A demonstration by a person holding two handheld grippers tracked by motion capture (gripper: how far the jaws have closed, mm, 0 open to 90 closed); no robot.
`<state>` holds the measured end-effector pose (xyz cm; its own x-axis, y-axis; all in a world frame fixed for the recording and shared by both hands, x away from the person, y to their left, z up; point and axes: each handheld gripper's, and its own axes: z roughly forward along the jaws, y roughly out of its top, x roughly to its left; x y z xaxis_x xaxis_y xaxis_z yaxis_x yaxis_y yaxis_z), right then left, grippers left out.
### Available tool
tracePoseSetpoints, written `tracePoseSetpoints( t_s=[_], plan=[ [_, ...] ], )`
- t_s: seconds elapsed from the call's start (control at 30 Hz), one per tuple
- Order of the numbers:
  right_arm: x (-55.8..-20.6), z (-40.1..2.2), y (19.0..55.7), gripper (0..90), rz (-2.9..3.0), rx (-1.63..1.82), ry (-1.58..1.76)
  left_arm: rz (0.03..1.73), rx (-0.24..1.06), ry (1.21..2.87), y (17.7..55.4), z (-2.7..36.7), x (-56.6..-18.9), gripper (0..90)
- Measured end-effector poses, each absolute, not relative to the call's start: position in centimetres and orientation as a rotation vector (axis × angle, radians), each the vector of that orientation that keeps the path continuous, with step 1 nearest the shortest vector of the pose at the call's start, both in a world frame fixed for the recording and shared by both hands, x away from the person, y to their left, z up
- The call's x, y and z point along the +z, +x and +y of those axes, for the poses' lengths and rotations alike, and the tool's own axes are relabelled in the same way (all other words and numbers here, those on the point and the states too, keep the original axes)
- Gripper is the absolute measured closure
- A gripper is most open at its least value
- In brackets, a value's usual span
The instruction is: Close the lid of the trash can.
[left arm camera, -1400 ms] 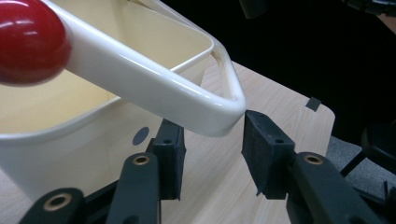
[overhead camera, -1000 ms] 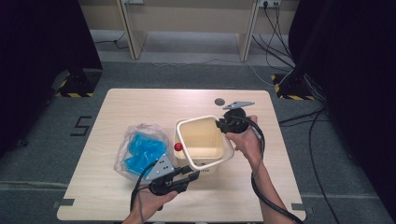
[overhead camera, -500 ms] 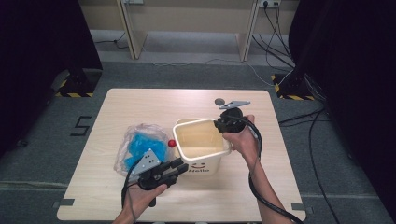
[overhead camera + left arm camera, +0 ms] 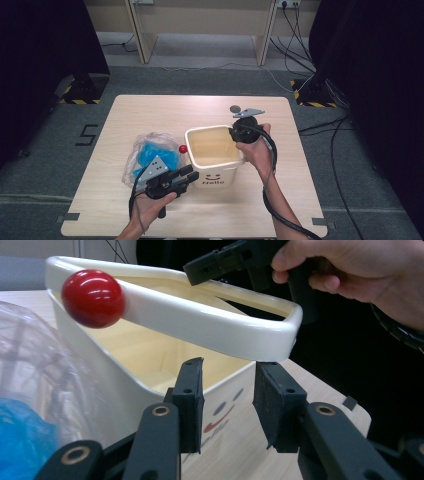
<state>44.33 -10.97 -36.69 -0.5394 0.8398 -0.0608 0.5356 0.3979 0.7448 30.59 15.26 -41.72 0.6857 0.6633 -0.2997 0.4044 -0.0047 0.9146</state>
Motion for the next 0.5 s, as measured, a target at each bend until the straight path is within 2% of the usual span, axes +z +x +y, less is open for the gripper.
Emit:
tracePoseSetpoints(
  t_s=[0.5],
  plan=[
    [-37.0,-10.6,43.8,73.2,2.173,0.943,1.166,0.971,0.273,1.584,31.6,16.7,-42.4,60.8]
  ],
)
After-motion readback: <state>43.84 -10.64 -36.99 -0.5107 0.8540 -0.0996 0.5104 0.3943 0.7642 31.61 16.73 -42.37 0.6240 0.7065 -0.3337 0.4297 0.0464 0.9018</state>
